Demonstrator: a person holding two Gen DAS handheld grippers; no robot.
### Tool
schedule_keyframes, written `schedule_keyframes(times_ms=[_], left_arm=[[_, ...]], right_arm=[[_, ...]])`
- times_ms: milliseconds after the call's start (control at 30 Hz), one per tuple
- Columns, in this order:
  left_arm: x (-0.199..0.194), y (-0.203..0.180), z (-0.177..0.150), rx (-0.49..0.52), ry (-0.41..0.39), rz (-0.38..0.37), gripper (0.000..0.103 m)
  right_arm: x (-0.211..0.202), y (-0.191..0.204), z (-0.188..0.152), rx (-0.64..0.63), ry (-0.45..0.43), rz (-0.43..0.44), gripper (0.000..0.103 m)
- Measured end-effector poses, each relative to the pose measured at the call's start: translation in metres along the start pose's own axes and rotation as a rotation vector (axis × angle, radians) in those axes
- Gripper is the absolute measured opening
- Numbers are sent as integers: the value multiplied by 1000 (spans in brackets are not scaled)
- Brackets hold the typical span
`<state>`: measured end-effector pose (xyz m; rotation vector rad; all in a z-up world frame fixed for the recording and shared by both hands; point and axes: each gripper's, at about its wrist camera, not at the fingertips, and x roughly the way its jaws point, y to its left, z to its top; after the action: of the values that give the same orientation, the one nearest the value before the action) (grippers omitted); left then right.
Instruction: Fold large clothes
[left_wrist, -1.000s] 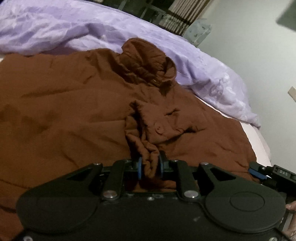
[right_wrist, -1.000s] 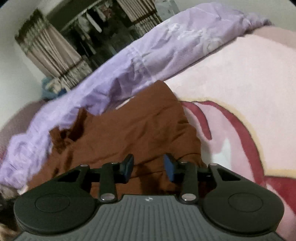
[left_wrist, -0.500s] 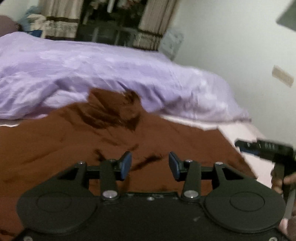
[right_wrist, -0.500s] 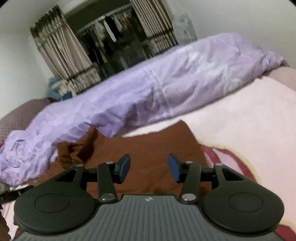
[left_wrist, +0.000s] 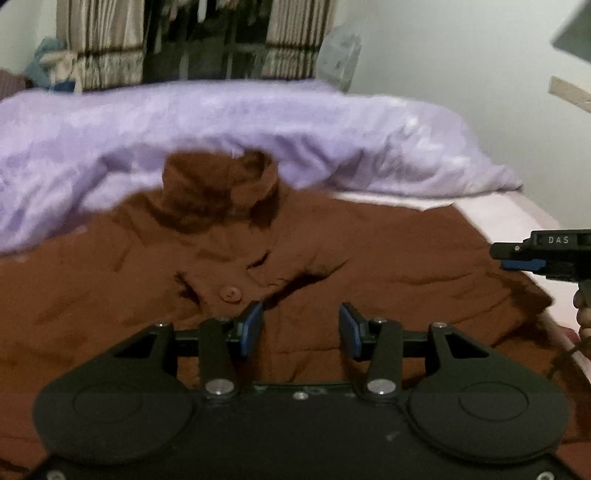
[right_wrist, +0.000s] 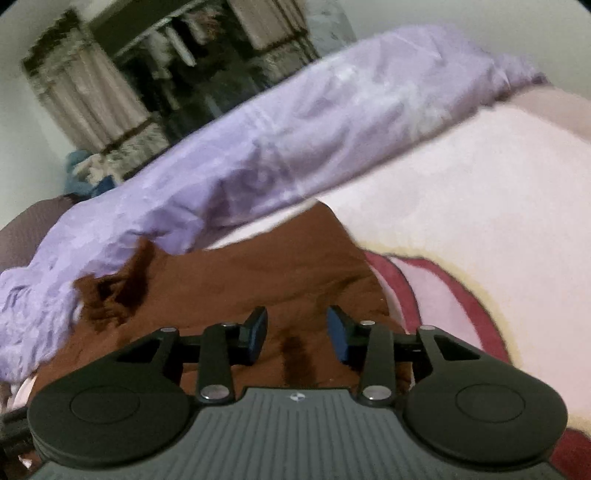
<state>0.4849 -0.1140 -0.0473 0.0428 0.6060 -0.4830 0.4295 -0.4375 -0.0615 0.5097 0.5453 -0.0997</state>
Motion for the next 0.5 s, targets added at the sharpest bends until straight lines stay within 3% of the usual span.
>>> schedule_keyframes(times_ms=[200, 367, 500], left_arm=[[-38, 3, -13, -31, -45, -40, 48], [-15, -1, -24, -55, 27, -40, 48], [2, 7, -31, -108, 50, -33, 48]], right_arm=[[-46, 18, -14, -142, -34, 30, 50], [-33, 11, -23, -115, 15, -21, 49], [-21, -3, -30, -70, 36, -42, 40]])
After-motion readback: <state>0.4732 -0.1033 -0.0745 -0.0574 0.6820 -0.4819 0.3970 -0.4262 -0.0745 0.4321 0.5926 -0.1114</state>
